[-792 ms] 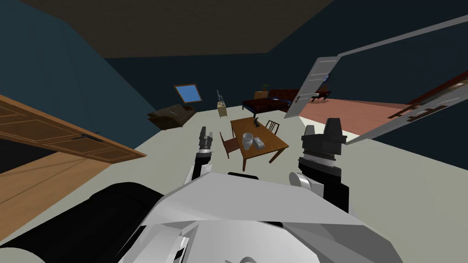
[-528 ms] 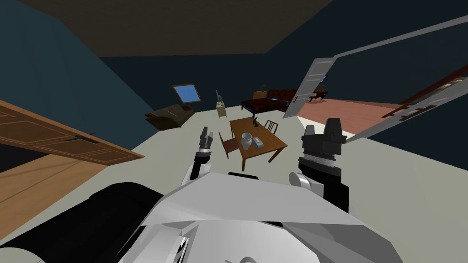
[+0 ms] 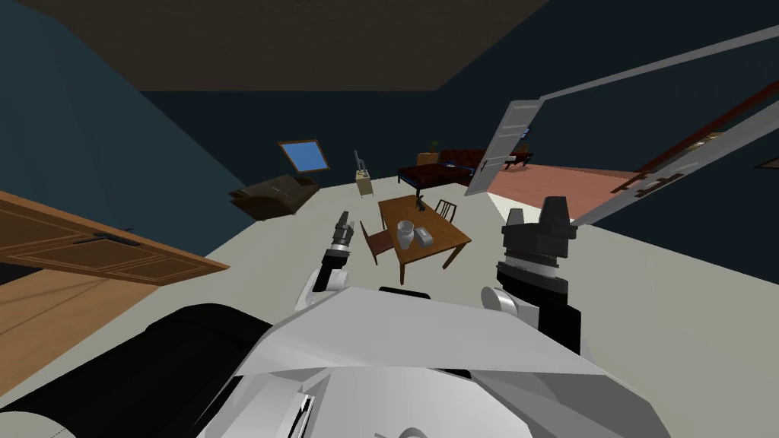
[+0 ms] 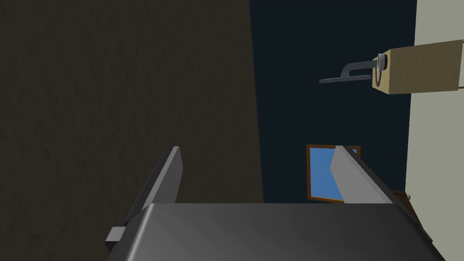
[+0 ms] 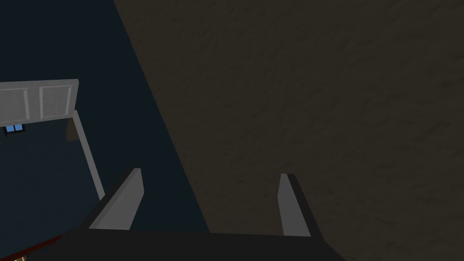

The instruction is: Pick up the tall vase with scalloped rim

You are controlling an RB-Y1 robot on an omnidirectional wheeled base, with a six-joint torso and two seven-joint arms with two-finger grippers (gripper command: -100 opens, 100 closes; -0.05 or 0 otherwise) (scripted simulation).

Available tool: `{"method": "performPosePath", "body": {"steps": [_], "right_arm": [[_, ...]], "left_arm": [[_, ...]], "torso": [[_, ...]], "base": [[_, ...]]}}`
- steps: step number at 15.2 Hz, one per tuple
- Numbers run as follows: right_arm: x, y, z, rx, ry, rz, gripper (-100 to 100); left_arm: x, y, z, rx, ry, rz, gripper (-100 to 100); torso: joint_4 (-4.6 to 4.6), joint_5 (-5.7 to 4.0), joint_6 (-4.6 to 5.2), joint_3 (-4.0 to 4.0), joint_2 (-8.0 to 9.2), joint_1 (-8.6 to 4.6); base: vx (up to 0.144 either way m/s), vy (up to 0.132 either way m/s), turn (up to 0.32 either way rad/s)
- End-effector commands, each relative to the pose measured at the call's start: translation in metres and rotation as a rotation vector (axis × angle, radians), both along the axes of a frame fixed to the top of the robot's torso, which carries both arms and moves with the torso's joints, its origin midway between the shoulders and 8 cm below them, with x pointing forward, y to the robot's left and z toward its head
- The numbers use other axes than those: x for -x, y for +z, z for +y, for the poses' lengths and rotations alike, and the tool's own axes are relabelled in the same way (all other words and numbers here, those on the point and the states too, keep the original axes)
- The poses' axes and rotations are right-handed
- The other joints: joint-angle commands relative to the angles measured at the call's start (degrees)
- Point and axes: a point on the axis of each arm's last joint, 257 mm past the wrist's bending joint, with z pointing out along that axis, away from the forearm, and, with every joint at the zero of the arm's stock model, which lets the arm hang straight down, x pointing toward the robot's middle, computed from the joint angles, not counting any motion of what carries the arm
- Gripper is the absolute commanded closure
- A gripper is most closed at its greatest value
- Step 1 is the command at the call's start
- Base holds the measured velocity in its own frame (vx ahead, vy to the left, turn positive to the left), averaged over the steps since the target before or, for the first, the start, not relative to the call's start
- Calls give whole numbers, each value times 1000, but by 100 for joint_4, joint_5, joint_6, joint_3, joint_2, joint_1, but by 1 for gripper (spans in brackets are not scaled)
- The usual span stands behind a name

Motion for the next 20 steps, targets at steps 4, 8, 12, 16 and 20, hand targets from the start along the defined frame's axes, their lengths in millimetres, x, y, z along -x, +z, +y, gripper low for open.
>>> {"method": "performPosePath", "body": {"steps": [4, 8, 12, 16, 20], "right_arm": [[0, 0, 0, 0, 0, 0, 0], [0, 0, 0, 0, 0, 0, 0], [0, 0, 0, 0, 0, 0, 0], [0, 0, 0, 0, 0, 0, 0], [0, 0, 0, 0, 0, 0, 0]], "left_arm": [[-11, -16, 11, -12, 22, 84, -100], [-20, -25, 22, -25, 41, 143, -100], [-26, -38, 30, -26, 63, 205, -100], [-31, -50, 39, -25, 84, 265, -100], [-38, -59, 53, -30, 111, 328, -100]], "torso": [[0, 1, 0, 0, -1, 3], [0, 0, -2, -1, -1, 1], [0, 0, -1, 0, 0, 1], [0, 0, -1, 0, 0, 0], [-1, 0, -2, -1, -1, 0]], "base": [[3, -32, -65], [4, -40, -74], [4, -37, -75], [2, -34, -67], [7, -41, -77]]}}
